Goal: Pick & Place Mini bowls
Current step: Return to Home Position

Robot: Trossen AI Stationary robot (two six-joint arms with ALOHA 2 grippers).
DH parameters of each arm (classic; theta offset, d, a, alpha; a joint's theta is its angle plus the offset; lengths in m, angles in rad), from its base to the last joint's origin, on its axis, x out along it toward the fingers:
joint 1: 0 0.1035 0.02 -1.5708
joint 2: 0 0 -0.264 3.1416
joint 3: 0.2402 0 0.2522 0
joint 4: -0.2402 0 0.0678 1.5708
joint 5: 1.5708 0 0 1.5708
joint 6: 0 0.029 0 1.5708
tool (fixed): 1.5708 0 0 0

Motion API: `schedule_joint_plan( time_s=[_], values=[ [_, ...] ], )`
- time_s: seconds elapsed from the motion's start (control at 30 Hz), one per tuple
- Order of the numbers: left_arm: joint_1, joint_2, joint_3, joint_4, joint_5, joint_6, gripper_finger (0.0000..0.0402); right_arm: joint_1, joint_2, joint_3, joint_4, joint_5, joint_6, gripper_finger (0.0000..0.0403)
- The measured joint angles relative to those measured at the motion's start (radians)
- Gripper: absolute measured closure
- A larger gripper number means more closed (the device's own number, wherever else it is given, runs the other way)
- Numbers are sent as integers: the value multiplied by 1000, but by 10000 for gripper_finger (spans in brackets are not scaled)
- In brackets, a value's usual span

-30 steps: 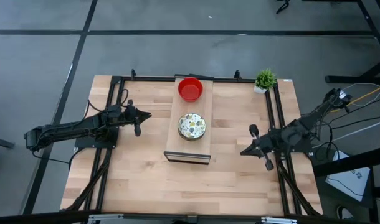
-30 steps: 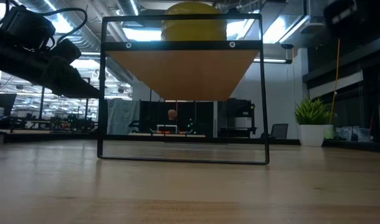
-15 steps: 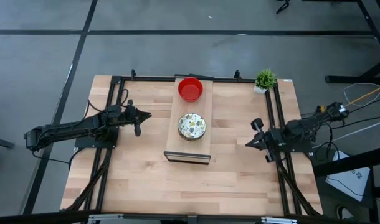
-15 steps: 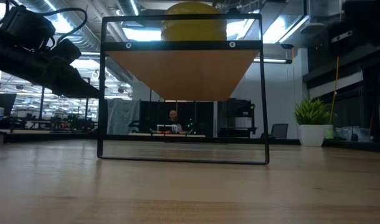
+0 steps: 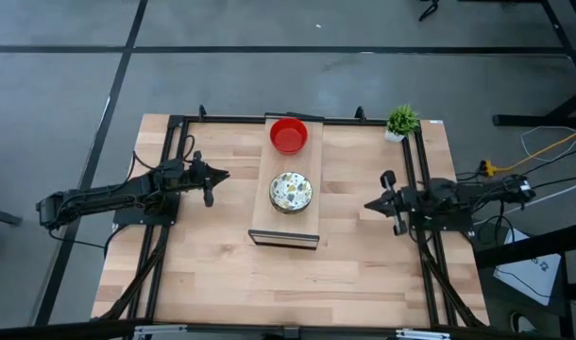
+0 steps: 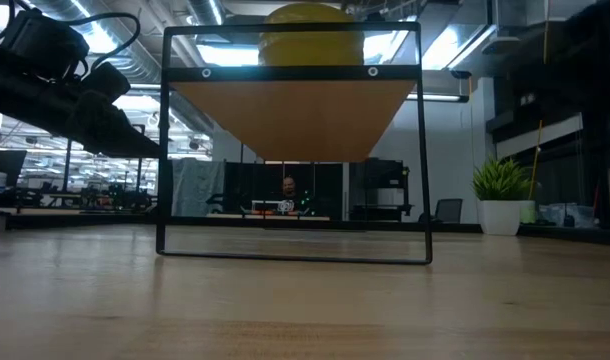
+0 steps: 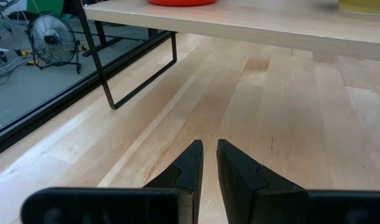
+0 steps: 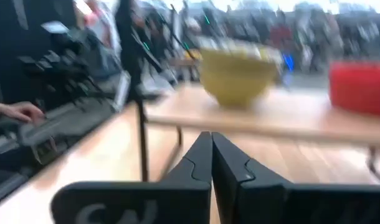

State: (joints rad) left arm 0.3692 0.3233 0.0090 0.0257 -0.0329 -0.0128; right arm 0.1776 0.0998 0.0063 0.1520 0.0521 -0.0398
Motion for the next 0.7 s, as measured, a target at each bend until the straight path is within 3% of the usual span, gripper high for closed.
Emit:
schedule_joint_plan(
  time_s=[0.13, 0.5, 0.7],
  values=[
    [0, 0, 0, 0, 0, 0, 359, -58, -13, 0, -125, 16, 72, 401],
    [0, 0, 0, 0, 0, 0, 359, -183, 27, 1, -120, 17, -13, 402],
    [0, 0, 0, 0, 0, 0, 359, -212, 69, 1, -120, 16, 51, 396]
  ],
)
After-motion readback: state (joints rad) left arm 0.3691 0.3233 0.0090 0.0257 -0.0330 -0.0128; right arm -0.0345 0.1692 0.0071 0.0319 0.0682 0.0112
